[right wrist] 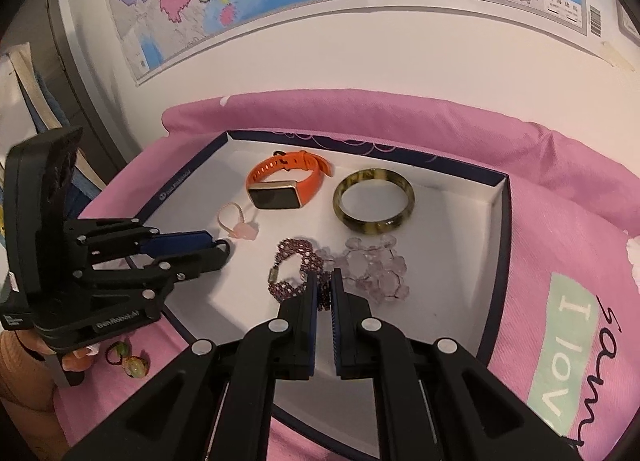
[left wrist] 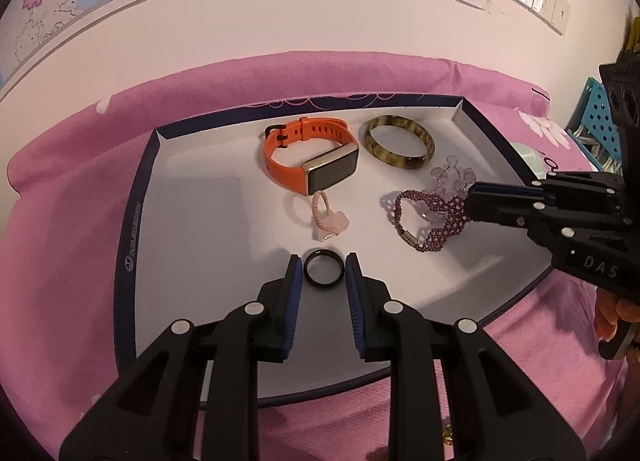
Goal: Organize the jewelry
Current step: 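Open the left tool releasing the black ring while the right tool releases the bracelet, then move the left tool to the green-stone ring while the right tool moves to the silver ring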
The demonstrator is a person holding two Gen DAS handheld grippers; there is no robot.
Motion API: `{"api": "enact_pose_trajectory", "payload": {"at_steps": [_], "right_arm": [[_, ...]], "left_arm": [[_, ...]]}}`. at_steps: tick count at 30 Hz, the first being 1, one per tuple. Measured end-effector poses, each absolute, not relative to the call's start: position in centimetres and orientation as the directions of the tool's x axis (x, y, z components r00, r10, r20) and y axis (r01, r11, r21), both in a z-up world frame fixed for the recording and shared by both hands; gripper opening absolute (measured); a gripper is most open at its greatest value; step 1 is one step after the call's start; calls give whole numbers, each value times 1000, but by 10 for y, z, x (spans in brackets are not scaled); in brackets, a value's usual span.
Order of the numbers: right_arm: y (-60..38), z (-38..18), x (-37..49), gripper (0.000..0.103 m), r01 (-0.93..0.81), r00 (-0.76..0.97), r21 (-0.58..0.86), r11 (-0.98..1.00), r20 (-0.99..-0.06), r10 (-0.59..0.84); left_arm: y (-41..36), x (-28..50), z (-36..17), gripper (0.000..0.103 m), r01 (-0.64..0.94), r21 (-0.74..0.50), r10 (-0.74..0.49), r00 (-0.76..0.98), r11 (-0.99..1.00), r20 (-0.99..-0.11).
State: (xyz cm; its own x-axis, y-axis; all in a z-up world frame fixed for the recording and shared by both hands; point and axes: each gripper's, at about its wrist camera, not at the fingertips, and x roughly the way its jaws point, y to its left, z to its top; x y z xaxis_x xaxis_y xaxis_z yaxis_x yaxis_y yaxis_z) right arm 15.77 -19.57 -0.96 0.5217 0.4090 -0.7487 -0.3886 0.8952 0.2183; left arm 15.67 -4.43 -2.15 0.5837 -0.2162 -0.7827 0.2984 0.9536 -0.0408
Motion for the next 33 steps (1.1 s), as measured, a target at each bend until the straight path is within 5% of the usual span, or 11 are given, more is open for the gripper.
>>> {"api": "enact_pose_trajectory", "payload": {"at_steps": [10, 23, 28, 33], "right_arm": [[-203, -8, 144, 24, -351, 559, 205, 914, -737, 380], [-202, 17, 99, 65, -356, 629, 197, 913, -672, 390], [-194, 26, 73, 88, -384, 653, 166, 908, -646, 394], [-181, 29, 51, 92, -428, 643, 144, 892, -646, 413]], "left_arm": [[-40, 142, -9, 55, 278, -35, -209, 627, 960, -751], [-15, 86, 19, 68, 242, -21, -193, 718, 970, -669], [1, 63, 19, 69, 235, -21, -190, 729, 972, -658], [12, 44, 14, 69, 237, -27, -196, 727, 971, -658]]}}
